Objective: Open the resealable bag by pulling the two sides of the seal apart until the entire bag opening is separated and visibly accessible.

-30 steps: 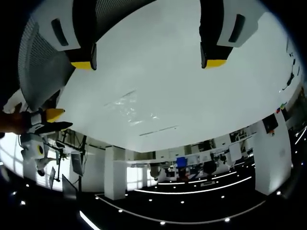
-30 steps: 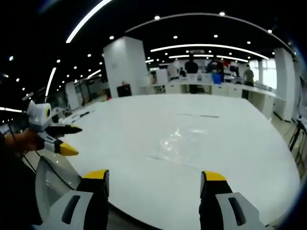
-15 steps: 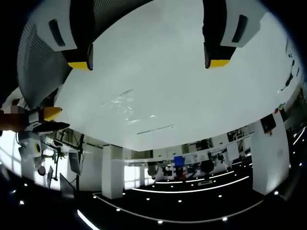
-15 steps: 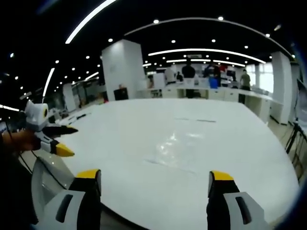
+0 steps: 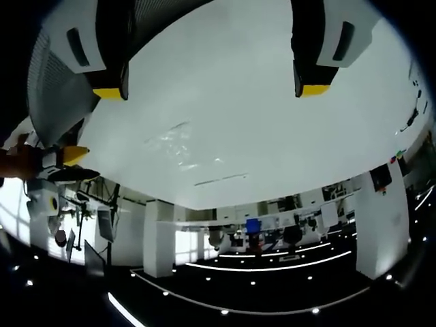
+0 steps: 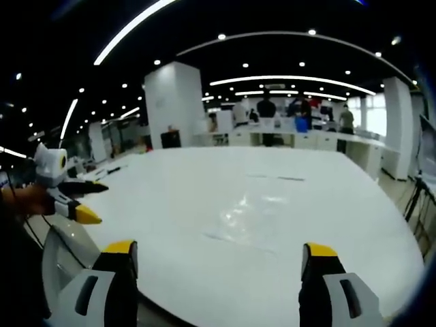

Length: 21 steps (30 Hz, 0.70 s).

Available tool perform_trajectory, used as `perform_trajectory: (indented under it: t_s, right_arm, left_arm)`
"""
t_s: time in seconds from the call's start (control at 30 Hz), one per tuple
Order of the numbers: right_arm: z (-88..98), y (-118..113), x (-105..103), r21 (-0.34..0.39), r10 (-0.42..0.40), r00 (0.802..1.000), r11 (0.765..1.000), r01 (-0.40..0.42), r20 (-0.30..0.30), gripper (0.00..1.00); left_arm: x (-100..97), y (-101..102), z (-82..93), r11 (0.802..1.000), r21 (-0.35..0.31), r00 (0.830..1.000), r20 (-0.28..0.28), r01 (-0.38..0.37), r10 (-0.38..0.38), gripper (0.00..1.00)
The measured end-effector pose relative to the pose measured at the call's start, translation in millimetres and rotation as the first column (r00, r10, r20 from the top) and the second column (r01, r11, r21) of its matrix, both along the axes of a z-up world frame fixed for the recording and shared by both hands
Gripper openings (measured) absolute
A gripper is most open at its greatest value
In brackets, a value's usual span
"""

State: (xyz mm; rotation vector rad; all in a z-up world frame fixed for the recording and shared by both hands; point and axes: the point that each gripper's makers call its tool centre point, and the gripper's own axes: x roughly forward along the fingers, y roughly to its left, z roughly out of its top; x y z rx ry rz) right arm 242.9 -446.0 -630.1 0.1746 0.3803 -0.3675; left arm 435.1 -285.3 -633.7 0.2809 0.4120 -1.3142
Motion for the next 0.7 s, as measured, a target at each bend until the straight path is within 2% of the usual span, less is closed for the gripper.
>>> perform_trajectory:
  t_s: [0.4, 0.57, 0.7]
  right_arm:
    - [-0.6, -2, 4, 0.009, 0.004, 1.000, 1.000, -0.004, 0.004, 0.99]
    - [-2.5, -6, 8, -0.004, 0.006, 1.000, 1.000, -0.006, -0.005, 0.96]
    - [-3.6, -11, 12, -0.032, -0.001, 1.000, 0.999, 0.000, -0.019, 0.95]
  left_arm:
    - [1.5, -4, -1.0, 1.000, 0.017, 1.000, 0.013, 0.017, -0.017, 0.99]
    - [0.4, -8, -2.0, 0.999, 0.024, 0.999, 0.015, 0.032, -0.033, 0.99]
    - [-4.4, -13, -0.9, 0.998, 0.009, 0.998, -0.009, 0.062, -0.062, 0.95]
